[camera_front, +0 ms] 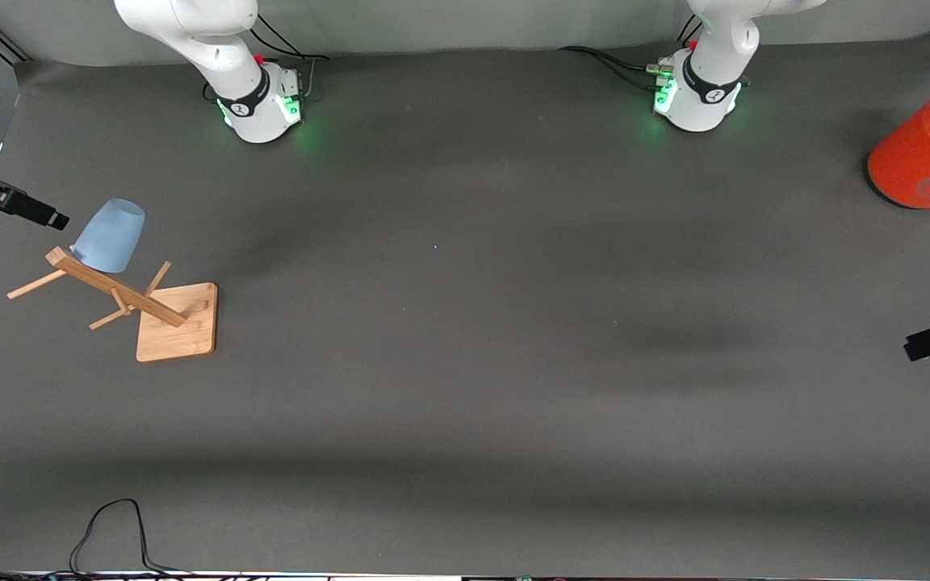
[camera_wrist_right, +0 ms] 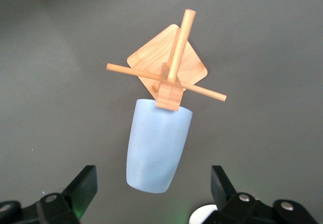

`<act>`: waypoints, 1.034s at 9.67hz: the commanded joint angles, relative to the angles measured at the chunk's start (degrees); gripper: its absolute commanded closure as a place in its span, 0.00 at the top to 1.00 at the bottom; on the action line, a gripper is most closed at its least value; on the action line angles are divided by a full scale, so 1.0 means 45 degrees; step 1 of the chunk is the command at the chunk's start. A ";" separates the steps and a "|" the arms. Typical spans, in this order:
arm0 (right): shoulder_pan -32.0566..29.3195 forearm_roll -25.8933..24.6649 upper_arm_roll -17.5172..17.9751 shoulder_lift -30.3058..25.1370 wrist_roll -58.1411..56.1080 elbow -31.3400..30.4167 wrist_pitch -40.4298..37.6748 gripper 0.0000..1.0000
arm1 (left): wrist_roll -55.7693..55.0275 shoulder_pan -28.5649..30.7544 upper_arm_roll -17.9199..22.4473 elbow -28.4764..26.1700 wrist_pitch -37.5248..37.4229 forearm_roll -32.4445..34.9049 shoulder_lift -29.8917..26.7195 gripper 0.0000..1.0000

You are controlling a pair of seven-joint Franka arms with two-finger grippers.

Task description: Rotate and upright cup with both arms

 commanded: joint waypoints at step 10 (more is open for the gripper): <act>0.0046 0.0456 -0.0088 -0.0079 0.1362 -0.3750 0.3445 1.00 | 0.0123 -0.0444 0.0058 0.0501 0.0482 -0.0074 0.0910 1.00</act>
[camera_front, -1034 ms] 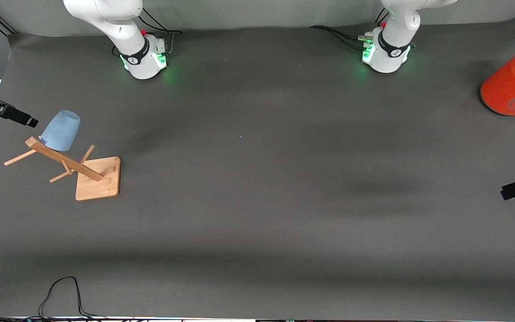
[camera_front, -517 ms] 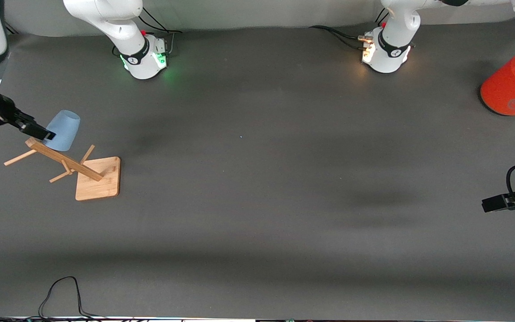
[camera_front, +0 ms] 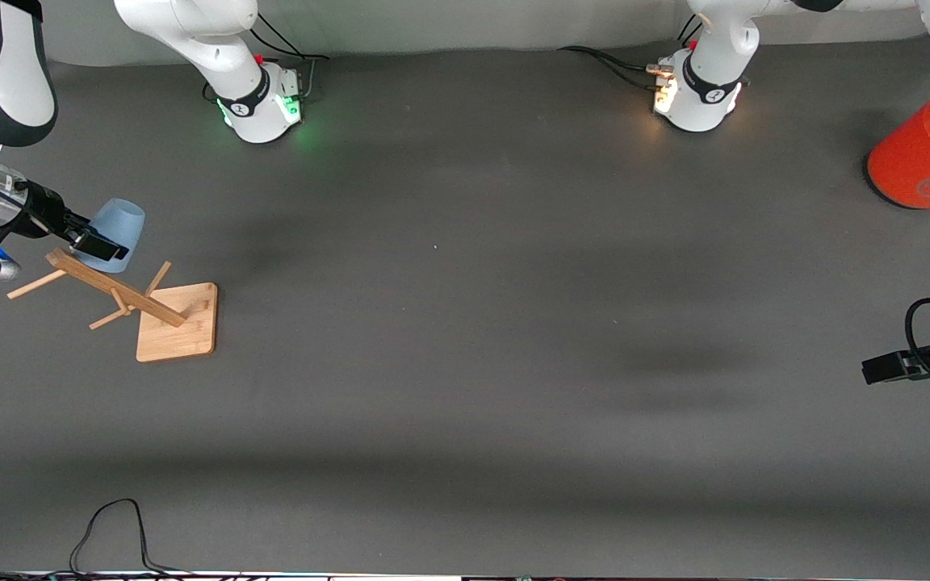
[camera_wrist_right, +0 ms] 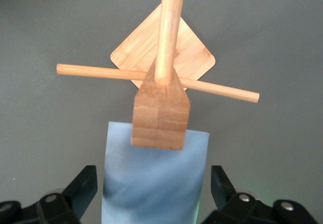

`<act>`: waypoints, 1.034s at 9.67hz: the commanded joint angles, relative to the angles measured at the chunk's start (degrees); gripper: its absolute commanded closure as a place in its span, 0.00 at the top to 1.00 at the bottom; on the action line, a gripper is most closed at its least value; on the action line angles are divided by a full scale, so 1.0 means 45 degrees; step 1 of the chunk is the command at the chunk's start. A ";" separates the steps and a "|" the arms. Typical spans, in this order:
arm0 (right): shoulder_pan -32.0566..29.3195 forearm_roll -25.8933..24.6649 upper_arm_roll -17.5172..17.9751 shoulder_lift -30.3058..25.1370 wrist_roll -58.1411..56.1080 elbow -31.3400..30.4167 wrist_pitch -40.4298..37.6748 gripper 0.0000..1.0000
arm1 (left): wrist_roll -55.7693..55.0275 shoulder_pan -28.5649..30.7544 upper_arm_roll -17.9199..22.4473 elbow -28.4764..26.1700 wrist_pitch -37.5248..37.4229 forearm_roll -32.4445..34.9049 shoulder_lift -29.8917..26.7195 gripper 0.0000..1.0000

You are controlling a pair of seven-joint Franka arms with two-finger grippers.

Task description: Rotate and upright cup with both arms

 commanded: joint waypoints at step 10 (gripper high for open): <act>0.0109 0.0241 0.0060 -0.1300 0.1011 -0.0145 -0.1172 0.50 | 0.0160 -0.0210 0.0096 0.0374 0.0406 -0.0081 0.0428 1.00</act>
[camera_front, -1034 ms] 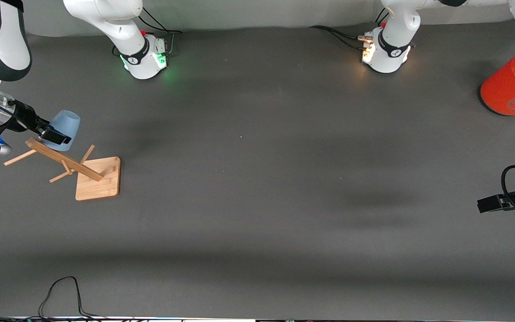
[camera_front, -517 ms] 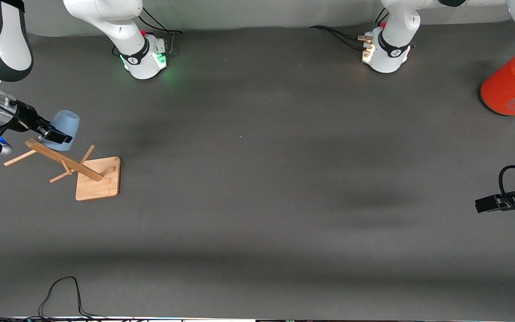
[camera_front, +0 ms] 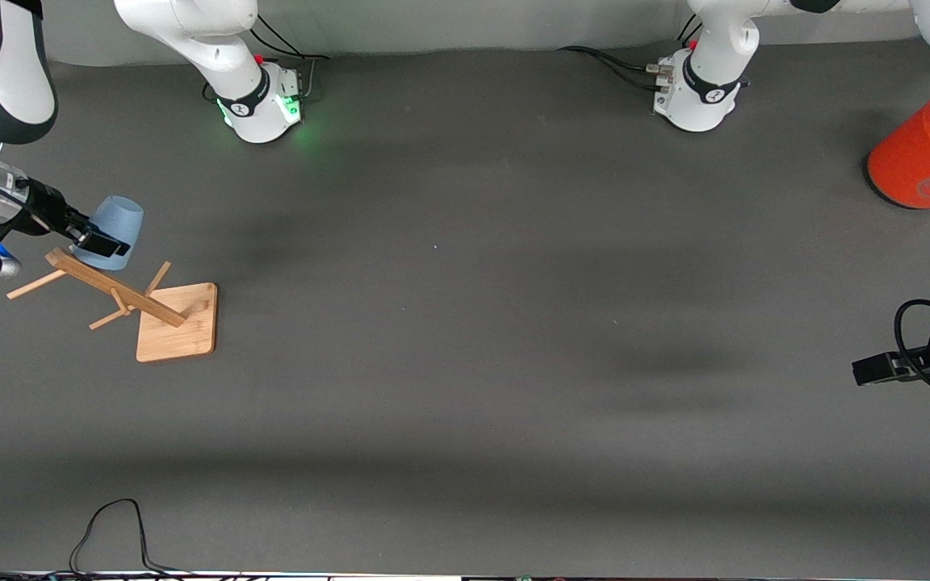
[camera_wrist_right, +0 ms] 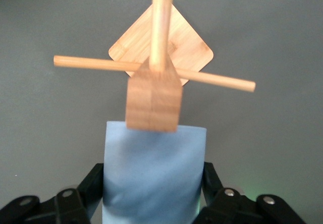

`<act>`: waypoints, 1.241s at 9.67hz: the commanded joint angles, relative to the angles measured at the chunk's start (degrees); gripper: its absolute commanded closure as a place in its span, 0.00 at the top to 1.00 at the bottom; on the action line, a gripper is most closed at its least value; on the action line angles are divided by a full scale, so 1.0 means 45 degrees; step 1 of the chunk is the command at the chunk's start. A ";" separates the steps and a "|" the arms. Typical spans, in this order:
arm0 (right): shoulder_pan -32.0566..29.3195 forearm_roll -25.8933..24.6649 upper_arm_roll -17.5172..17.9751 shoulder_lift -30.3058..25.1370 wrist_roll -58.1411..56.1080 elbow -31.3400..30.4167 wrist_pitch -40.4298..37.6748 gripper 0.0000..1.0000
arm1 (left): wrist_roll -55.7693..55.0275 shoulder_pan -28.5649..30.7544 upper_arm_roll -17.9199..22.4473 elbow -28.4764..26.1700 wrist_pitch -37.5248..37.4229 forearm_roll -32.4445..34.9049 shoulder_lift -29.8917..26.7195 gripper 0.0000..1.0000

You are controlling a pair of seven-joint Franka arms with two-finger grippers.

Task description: Rotate and upright cup with both arms

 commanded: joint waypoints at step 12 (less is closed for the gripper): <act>0.9761 0.2013 0.0131 0.3670 1.4639 0.6282 -0.1078 0.50 | -0.0113 0.0269 0.0135 0.0362 0.1600 -0.0078 0.0913 1.00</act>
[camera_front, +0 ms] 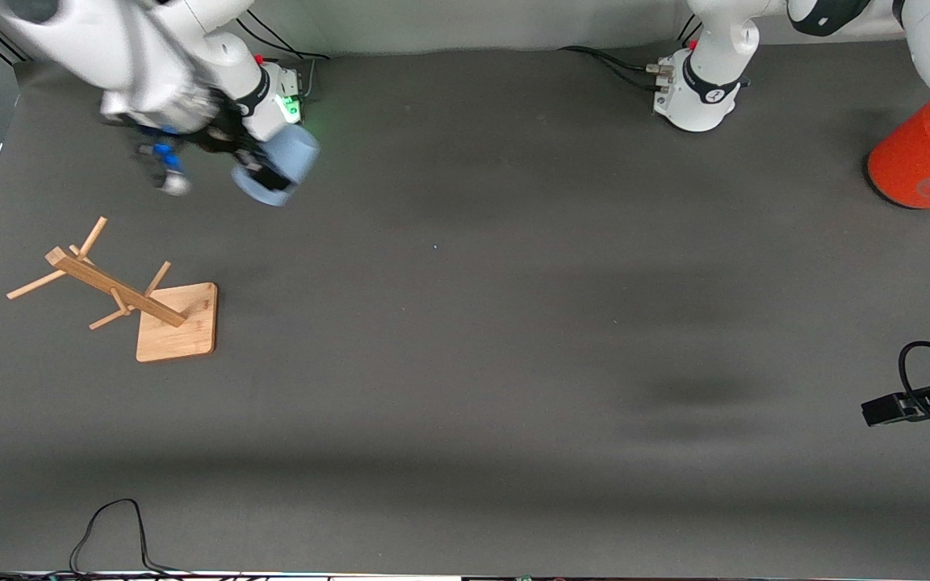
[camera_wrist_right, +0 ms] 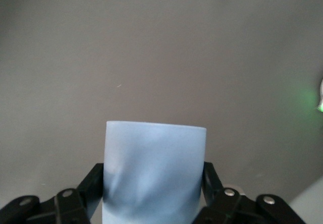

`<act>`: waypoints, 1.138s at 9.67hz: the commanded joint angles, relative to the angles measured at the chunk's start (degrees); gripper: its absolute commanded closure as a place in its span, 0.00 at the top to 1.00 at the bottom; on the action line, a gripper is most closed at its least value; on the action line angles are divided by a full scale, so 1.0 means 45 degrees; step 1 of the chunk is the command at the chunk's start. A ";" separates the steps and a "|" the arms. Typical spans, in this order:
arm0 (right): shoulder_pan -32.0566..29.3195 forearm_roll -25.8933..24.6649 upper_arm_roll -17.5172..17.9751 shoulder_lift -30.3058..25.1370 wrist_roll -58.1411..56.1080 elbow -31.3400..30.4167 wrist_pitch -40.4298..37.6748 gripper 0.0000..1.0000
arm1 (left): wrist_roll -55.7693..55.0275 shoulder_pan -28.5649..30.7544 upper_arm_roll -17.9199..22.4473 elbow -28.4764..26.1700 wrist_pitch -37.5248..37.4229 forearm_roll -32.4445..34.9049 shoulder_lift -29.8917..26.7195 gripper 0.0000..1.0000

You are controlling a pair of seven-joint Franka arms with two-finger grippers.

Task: Rotate and upright cup with both arms
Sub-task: 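Carry the blue cup to mid-table and lower it with the right gripper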

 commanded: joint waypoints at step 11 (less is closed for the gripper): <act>0.4441 -0.1271 -0.0216 1.2577 0.9727 0.9869 0.2391 0.47 | 0.0062 -0.0117 -0.0402 0.0320 -0.2399 -0.0623 -0.0552 1.00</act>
